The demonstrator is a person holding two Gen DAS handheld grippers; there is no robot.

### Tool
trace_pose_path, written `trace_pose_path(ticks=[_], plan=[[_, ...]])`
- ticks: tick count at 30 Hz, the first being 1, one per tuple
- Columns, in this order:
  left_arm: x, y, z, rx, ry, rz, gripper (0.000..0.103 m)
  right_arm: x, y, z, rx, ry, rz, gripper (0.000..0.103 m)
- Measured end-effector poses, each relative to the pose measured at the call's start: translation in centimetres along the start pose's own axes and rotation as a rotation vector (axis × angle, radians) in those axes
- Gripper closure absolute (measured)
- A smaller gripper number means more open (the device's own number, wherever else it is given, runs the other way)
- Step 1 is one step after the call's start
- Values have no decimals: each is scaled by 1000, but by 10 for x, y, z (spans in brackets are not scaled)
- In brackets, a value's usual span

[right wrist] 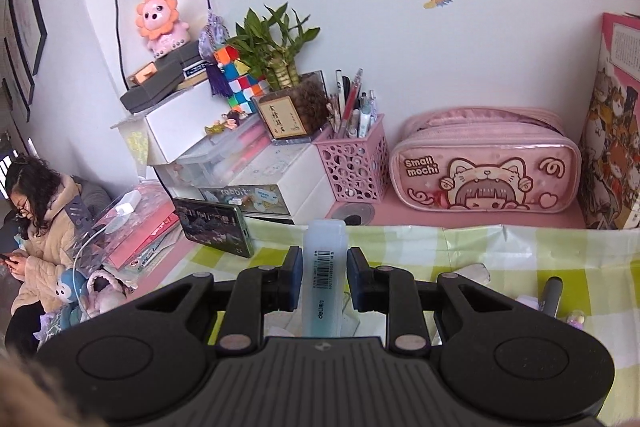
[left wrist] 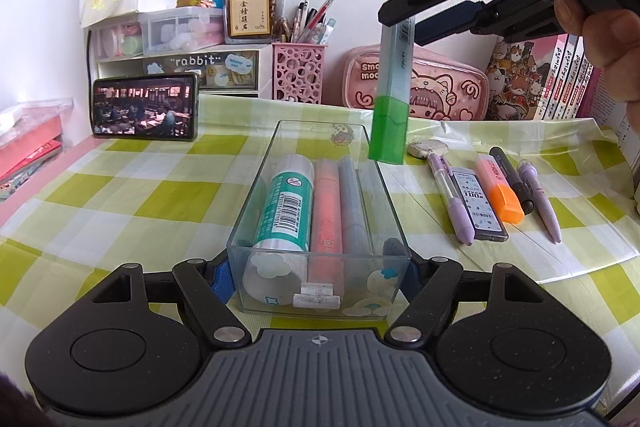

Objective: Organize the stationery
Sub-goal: 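Carry the green-capped highlighter into the clear box and open the right gripper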

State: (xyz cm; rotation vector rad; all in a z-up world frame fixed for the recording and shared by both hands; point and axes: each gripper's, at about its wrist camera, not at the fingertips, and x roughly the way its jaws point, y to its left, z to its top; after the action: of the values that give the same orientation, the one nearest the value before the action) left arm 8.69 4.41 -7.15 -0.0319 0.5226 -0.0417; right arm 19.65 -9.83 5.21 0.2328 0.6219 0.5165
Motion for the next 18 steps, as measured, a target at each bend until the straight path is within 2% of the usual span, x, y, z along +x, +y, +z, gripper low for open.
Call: trace_pose_path(ticks=[3,7,13,18], plan=[[0,0,0,0,0,0,29,-2,5,1,-7,3,46,80],[0,0,0,0,0,-1,29,12,11,-4,-8,65,123,80],[0,-1,1,0,0,-1,29,35,6,-14,18,182,168,80],[0,-1,0,0,0,0,29,50,0,-19,53,230,157,80]])
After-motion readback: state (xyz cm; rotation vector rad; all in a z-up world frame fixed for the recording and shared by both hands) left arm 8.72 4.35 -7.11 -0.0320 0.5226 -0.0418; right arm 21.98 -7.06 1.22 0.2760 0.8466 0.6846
